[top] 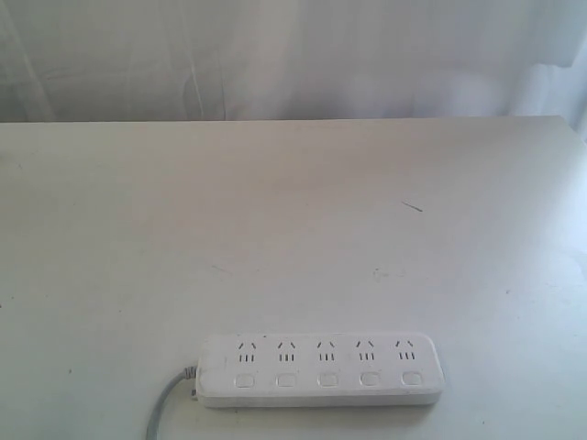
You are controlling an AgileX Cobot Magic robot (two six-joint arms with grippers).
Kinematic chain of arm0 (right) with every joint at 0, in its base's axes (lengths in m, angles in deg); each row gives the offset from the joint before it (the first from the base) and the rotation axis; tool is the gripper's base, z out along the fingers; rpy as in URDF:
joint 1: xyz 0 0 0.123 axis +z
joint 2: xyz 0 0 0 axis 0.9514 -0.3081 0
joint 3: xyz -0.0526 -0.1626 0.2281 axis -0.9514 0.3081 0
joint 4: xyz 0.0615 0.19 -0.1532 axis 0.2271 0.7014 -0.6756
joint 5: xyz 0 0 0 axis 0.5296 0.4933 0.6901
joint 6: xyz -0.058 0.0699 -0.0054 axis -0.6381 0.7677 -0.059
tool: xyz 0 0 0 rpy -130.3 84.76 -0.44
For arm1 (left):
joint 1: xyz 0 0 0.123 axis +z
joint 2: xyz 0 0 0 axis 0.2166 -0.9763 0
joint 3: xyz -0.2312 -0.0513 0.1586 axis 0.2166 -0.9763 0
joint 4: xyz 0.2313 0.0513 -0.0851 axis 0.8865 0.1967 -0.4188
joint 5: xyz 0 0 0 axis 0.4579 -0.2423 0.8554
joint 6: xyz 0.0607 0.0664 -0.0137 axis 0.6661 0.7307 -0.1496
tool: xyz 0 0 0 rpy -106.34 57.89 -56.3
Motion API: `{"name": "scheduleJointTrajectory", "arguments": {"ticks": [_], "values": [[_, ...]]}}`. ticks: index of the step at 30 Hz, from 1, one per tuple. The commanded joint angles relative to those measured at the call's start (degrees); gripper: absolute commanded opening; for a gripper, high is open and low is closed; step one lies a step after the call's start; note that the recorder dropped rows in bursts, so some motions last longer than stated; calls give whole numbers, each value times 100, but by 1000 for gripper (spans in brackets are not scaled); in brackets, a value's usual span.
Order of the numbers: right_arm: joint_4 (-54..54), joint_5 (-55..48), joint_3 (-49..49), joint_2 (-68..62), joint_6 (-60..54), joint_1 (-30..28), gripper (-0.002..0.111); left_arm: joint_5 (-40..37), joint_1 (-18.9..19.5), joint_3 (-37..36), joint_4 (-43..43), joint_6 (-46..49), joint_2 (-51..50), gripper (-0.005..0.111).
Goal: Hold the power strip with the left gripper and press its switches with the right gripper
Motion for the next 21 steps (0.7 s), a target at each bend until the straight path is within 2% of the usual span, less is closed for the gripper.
{"name": "scheduleJointTrajectory", "arguments": {"ticks": [1, 3, 11, 21], "values": [[2042, -925, 11, 17, -1830, 17, 0, 2, -13, -13, -11, 18, 26, 0], [2040, -1585, 11, 17, -1786, 17, 0, 2, -13, -13, -11, 18, 26, 0], [2045, -1651, 11, 17, -300, 17, 0, 2, -13, -13, -11, 18, 26, 0], [2045, -1639, 11, 17, -288, 17, 0, 2, -13, -13, -11, 18, 26, 0]]}}
